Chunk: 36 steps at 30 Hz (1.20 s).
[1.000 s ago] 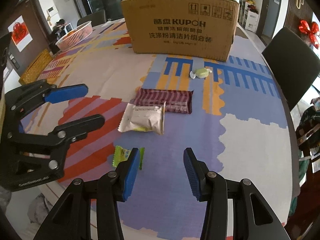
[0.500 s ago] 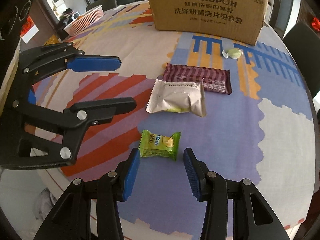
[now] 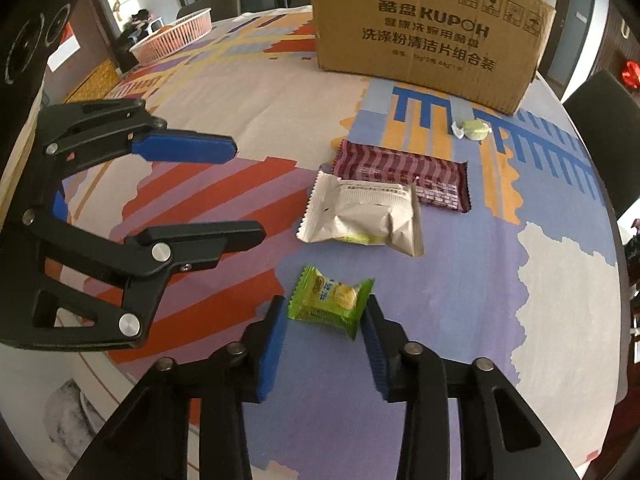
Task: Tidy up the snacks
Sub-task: 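Grasp the green-yellow candy with the right tool while the left grasps the white cracker packet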
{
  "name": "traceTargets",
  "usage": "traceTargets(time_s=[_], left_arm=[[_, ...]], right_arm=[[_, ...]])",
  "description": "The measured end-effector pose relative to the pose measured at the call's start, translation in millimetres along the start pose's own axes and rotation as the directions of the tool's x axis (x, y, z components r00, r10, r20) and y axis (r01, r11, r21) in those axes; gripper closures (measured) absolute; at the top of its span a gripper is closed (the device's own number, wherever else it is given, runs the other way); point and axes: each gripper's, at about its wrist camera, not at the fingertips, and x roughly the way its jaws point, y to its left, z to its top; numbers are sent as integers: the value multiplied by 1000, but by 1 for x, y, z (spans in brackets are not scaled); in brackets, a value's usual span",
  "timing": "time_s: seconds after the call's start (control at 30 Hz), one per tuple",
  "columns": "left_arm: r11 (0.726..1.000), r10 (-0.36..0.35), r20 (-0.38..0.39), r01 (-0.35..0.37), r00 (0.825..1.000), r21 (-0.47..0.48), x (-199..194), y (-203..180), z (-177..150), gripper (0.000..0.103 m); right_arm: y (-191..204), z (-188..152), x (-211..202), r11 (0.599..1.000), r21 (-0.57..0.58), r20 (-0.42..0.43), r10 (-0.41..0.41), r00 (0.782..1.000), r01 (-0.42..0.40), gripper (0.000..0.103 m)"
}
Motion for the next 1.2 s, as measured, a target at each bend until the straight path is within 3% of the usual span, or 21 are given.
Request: traceTargets(time_s=[0.13,0.37,1.03,1.2], left_arm=[[1000,-7,5,7,1000,-5,3,-2,6,52],[1000,-20,-4,20,1000,12,11,-10,15,51],[991,-19,-72,28,997,127,56,-28,50,51],[994,-49,-113,60,992,89,65,-29,49,68]], right_arm=[[-9,0,-1,999,27,7,20,1000,-20,82],[-19,-5,-3,997,70,30,42,999,-44,83],[-59,-10,-19,981,189,83,-46,995,30,83],[-69,-11,-20,977,211,94,-54,994,34,83]])
